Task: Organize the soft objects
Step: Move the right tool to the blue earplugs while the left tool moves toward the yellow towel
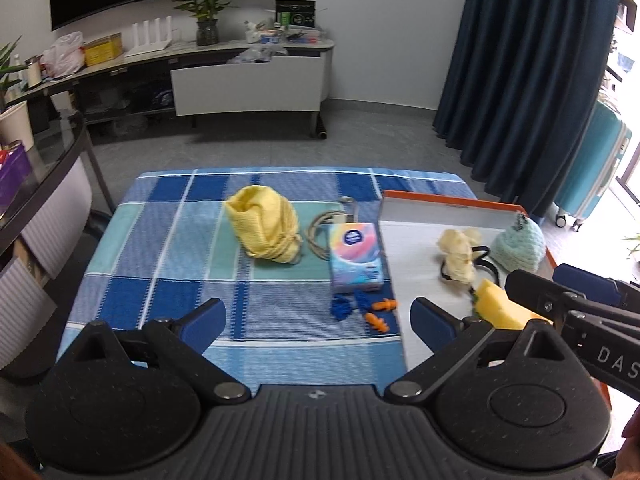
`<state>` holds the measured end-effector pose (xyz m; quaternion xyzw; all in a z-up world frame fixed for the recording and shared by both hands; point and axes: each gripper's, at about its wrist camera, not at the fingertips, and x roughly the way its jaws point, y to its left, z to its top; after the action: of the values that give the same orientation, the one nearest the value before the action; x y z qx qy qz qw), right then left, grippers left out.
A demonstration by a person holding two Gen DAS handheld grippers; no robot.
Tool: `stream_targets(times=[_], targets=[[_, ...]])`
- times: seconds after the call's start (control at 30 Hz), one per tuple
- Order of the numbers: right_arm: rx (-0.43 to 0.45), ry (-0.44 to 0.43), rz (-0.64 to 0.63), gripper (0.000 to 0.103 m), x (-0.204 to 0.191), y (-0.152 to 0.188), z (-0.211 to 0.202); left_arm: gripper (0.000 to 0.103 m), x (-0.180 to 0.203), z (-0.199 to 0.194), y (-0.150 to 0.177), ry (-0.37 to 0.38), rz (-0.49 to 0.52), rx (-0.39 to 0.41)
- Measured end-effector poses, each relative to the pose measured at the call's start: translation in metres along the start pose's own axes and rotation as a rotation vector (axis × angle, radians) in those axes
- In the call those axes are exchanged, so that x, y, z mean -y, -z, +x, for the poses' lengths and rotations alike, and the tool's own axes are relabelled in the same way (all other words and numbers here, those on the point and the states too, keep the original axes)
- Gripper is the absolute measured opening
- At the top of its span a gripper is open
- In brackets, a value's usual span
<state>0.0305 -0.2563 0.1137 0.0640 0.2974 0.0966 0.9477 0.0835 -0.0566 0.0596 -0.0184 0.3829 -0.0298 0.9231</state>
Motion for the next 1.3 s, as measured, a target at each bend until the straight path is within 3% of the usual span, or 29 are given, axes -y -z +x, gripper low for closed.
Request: stream_targets(times=[0.47,0.97,1.3], targets=[[-0.035,-0.046,-0.057,0.066,-0.034,-0.001,0.019,0.101,-0.041,0.000,0.005,-0.036,-0.062,-0.014],[-0.089,-0.042,-0.063,0.066,-0.031,0.010,0.034,0.101,-0.051,0.010,0.009,-0.044,-0.074,-0.039],[-0.169,-0.070,-0.107,0.066,-0.030,0.022,0.057,0.101,-0.056,0.018,0.014,-0.047,-0.083,-0.064]])
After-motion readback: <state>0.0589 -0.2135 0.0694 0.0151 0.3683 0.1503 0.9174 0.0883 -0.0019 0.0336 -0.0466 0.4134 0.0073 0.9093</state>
